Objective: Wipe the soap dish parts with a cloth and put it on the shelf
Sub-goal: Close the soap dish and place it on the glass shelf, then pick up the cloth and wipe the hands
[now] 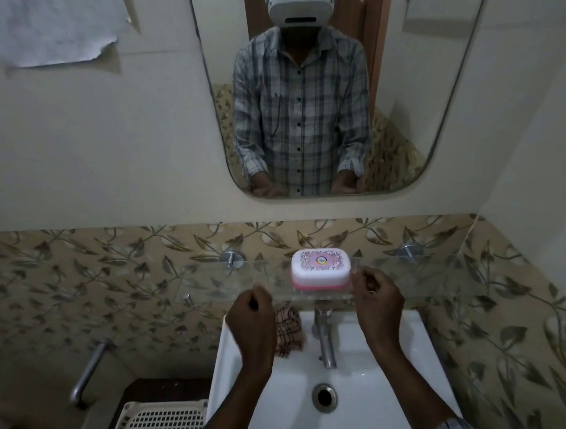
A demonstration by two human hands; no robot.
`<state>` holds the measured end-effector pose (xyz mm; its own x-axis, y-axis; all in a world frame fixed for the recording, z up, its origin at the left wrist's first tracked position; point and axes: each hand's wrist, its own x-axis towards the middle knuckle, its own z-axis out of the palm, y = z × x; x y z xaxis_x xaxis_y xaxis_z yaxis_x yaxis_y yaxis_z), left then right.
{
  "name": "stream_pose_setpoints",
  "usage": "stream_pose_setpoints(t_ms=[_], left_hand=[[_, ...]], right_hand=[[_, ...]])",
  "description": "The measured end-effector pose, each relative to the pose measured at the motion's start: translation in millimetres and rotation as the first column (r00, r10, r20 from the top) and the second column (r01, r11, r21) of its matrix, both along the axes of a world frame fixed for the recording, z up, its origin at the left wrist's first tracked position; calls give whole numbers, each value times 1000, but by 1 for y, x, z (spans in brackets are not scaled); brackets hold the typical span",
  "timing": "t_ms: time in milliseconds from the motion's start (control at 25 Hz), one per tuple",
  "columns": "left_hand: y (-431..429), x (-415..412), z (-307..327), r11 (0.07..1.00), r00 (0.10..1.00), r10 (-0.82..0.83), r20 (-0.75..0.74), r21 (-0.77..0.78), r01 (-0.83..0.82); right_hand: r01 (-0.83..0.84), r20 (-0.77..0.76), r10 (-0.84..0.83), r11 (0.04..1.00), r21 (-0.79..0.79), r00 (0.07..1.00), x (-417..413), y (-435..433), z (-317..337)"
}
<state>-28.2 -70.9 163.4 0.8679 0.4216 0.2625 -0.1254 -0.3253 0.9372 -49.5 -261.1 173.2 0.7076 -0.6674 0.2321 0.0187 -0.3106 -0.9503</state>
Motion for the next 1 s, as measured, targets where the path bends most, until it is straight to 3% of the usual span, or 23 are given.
stream_pose_setpoints(t_ms=[120,200,360,480,560,720,880,960,1000], left_hand=[[30,-21,-69,987,983,-31,-180,151,59],[42,-16,-110,923,933,-152,-326,292,252],[40,16,-132,749,825,-333,-456,404,525],[38,43,-145,492,750,-369,-549,569,659],[41,52,-152,410,706,-361,-610,576,707],[46,57,-171,230,702,-347,-622,669,707],[39,56,-174,299,762,-309,-570,702,646],[38,52,-165,484,790,-333,-514,626,611],[39,48,-159,610,812,-360,-460,542,578]], right_hand=[[-84,95,86,996,-25,992,-22,18,-26],[-201,81,210,974,-105,974,-28,37,-44],[-532,-222,485,794,-294,846,-30,69,-81],[-609,-342,511,727,-316,788,-36,74,-102],[-616,-394,496,736,-281,774,-42,70,-110],[-608,-514,448,769,-197,732,-49,59,-121],[-597,-651,456,802,6,607,-42,68,-128],[-453,-667,533,834,314,521,-36,74,-126],[-276,-591,612,780,562,526,-33,78,-121]])
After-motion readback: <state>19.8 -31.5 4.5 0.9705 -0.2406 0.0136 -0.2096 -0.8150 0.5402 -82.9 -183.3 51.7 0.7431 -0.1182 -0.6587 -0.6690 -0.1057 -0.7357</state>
